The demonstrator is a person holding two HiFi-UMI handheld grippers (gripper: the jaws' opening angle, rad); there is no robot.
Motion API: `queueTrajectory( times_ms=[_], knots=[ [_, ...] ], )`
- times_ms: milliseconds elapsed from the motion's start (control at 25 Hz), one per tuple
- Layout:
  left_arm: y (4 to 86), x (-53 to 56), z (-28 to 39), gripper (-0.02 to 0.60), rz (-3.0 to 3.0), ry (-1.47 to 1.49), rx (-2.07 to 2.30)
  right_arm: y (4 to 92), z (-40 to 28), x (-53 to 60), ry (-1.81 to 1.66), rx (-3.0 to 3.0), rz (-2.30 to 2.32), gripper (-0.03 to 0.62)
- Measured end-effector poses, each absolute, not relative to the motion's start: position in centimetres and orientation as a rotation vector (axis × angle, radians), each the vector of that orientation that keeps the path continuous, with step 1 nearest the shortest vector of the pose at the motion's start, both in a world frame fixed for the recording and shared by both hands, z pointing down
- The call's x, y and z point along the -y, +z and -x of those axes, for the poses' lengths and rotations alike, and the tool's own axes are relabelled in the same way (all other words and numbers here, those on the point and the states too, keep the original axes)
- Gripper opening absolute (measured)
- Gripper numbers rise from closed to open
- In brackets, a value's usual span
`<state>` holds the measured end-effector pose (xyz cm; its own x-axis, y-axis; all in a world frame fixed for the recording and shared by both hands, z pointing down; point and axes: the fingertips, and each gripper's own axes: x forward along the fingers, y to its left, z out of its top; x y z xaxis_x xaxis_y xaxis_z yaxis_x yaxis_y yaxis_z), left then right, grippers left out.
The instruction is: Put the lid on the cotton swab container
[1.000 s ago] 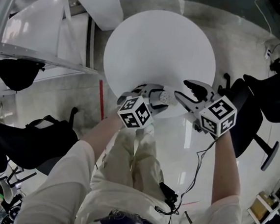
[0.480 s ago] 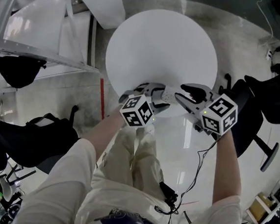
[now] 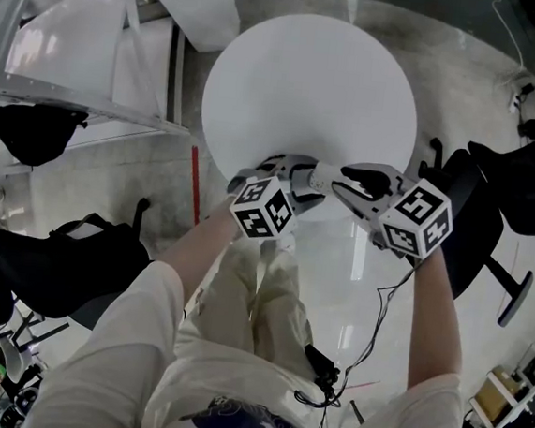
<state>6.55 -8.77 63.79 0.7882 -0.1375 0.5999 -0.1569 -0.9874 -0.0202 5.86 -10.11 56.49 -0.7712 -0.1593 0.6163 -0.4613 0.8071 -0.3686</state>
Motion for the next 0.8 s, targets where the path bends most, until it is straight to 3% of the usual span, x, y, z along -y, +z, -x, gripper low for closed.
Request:
queueTrajectory(
  times_ms=[800],
  knots=[
    [64.3,8.7,-6.4,0.244,-2.930,1.005,0.236,57.7,-5.2,8.0,0.513,2.283,-0.282,0.109]
  ],
)
